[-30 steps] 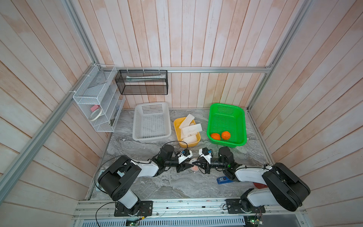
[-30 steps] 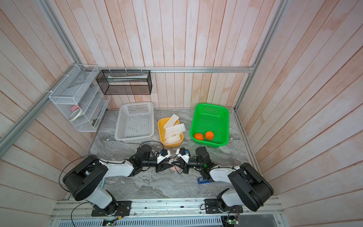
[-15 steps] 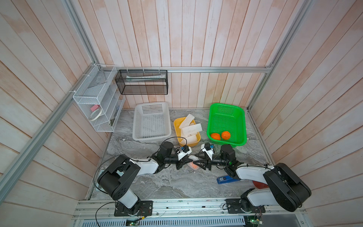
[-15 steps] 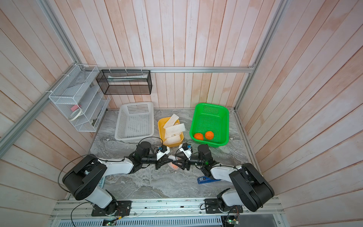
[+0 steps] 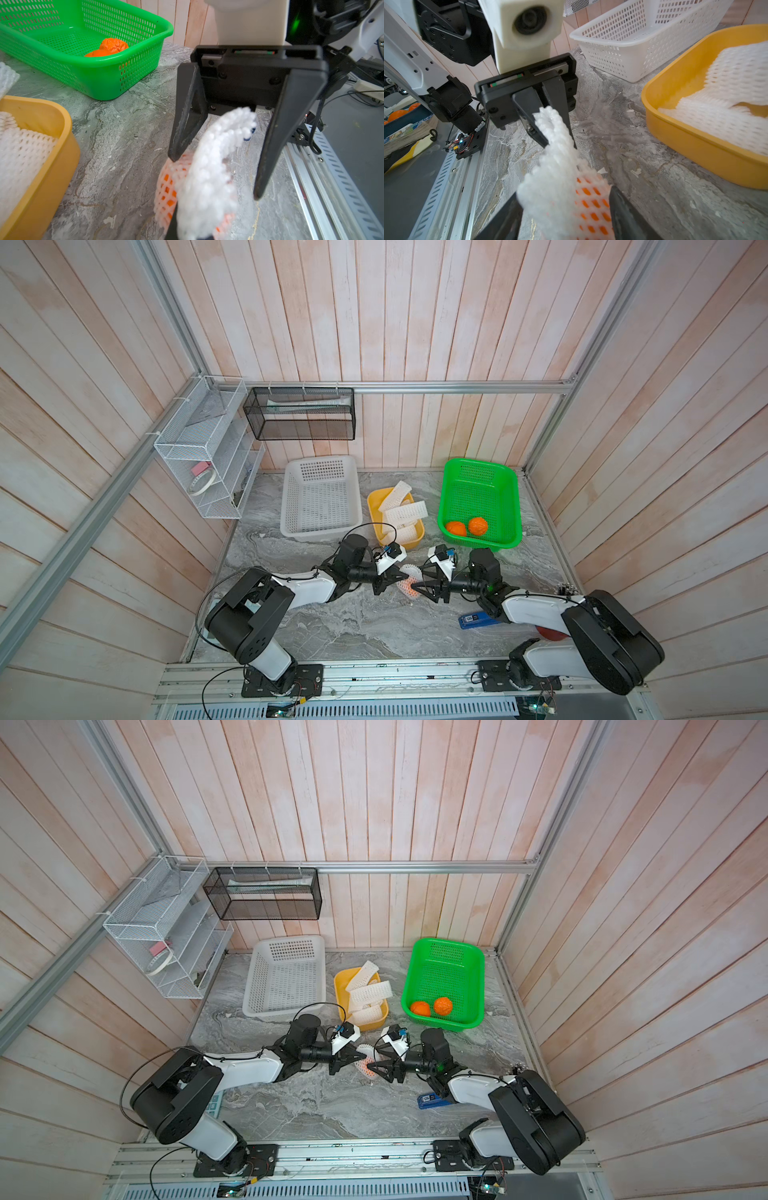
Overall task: Remove foam nets from oranges
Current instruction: Remove the foam net from the orange.
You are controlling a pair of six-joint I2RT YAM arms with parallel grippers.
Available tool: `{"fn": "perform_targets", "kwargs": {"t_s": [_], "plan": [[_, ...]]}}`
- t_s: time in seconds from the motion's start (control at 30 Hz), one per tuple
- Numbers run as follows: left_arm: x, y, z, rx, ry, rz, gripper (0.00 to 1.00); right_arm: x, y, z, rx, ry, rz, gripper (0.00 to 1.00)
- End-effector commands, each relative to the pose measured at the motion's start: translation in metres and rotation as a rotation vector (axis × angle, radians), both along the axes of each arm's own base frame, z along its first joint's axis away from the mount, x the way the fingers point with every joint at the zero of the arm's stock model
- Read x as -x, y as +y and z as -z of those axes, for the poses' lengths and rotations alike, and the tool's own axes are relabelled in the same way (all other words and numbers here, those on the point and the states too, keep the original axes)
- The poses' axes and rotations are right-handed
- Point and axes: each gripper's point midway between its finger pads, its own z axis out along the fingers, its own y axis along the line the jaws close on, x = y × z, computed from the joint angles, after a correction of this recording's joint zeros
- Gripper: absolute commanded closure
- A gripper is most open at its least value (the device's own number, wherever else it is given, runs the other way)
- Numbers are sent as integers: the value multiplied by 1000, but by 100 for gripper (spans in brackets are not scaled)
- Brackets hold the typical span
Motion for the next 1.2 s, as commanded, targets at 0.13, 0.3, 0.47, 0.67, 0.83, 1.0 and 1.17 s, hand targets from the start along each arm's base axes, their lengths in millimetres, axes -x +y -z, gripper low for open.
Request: {"fn": "perform_targets", "kwargs": {"t_s": [0.13, 0.3, 0.47, 0.67, 0.83, 1.0, 1.17], "plan": [[-4, -5, -16, 21, -2, 14, 93, -1, 3, 16, 25, 23, 5, 40], [-5, -6, -19, 26, -2, 16, 93, -6, 5, 16, 12, 26, 14, 62], [-6, -7, -25, 38, -6, 17, 93, -9, 7, 16, 11, 35, 13, 92], [-12, -4, -33, 79, 16, -10, 84, -16, 5, 15, 32, 5, 45, 100], [-23, 11, -50, 160, 54, -72, 30, -18, 2, 11, 35, -18, 58, 100], [-3, 22, -48, 171, 21, -19, 22, -16, 1, 4, -1, -4, 24, 100], [7, 28, -34, 158, -8, 0, 12, -9, 3, -2, -39, 1, -36, 100]]}}
